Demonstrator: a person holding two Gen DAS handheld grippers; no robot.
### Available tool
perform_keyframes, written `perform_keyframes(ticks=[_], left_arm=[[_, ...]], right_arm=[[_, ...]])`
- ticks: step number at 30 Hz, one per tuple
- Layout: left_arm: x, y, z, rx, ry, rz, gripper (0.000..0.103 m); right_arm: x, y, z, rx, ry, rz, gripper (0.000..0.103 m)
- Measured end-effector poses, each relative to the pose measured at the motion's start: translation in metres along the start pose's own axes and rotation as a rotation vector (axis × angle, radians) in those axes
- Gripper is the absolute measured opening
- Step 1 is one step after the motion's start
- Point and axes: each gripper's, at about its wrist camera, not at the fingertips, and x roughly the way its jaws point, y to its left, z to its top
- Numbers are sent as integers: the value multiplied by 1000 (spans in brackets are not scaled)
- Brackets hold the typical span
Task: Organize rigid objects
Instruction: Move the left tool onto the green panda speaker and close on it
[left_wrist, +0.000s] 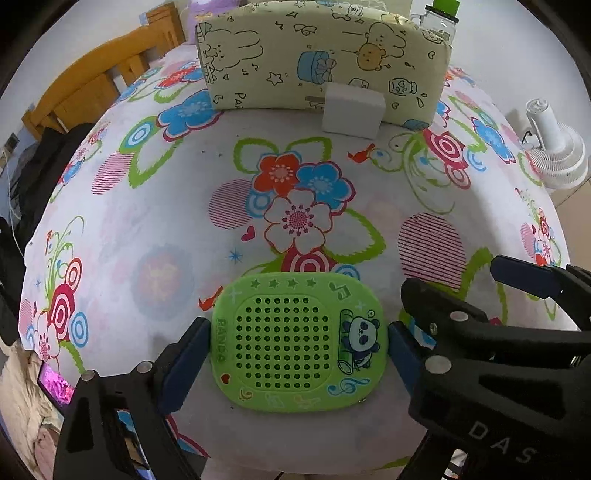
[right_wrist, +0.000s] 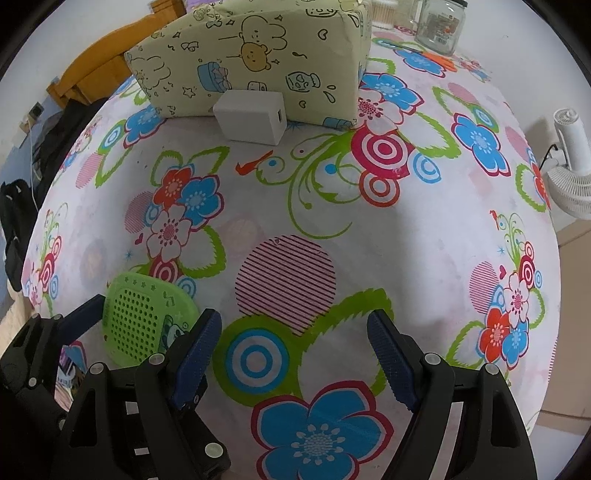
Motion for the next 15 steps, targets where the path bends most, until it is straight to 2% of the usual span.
perform_keyframes(ticks=[15], left_arm=[[-10, 19, 39, 50, -46, 21, 95]], right_arm=[[-11, 12, 29, 42, -43, 6, 84]])
